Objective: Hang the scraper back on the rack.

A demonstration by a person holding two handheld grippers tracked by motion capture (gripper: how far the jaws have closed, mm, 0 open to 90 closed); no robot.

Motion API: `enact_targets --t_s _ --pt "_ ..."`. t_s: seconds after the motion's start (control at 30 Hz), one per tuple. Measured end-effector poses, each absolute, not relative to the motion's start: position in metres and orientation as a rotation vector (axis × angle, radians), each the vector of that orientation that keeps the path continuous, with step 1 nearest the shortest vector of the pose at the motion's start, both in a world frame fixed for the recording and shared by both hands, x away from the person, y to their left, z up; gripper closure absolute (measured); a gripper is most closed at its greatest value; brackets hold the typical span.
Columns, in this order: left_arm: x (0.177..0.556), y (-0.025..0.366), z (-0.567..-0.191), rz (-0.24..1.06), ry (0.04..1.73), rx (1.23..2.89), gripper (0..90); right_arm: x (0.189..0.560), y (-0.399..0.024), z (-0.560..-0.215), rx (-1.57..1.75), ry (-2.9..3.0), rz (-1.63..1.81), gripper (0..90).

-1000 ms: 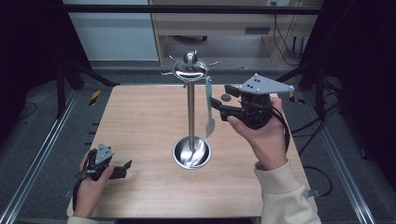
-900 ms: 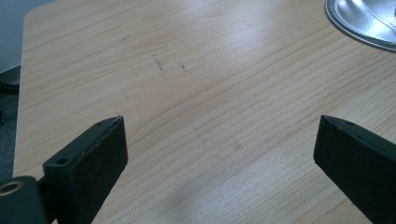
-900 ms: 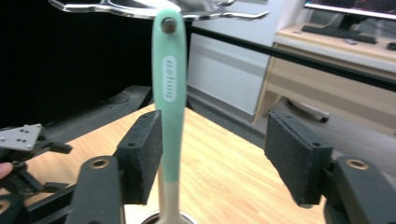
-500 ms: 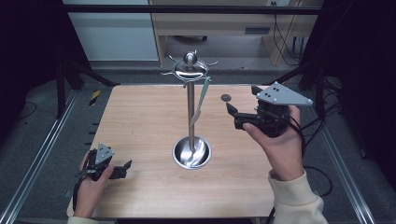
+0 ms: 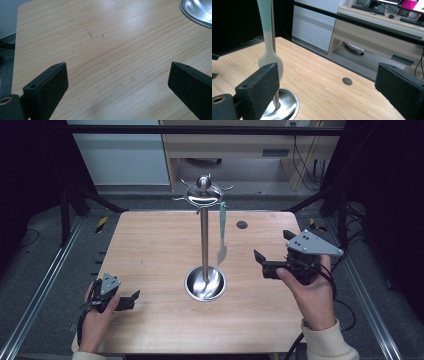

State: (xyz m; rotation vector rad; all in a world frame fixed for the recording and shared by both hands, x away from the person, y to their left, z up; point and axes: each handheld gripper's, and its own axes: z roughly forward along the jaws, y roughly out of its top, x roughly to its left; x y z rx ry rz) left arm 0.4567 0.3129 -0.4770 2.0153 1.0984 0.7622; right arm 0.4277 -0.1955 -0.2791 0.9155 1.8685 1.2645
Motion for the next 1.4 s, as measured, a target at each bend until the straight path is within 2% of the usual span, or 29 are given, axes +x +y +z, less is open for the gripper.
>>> enact_targets --t_s 0.13,0.57,1.0,1.4 --pt "0.456 0.313 -0.476 0.765 1.096 2.014 2.6 0.424 -0.197 -0.290 0.920 1.878 1.209 10.4" --pt "0.455 0.314 -0.475 0.782 1.092 1.999 2.6 0.421 -0.204 -0.349 1.058 1.884 1.107 10.1" --pt "0.455 0.327 -0.472 0.777 1.145 1.925 2.3 0.440 -0.203 -0.397 1.136 1.904 1.052 14.4" --pt "0.454 0.323 -0.473 0.761 1.126 1.954 2.2 0.468 -0.201 -0.436 1.231 1.972 0.994 14.1"
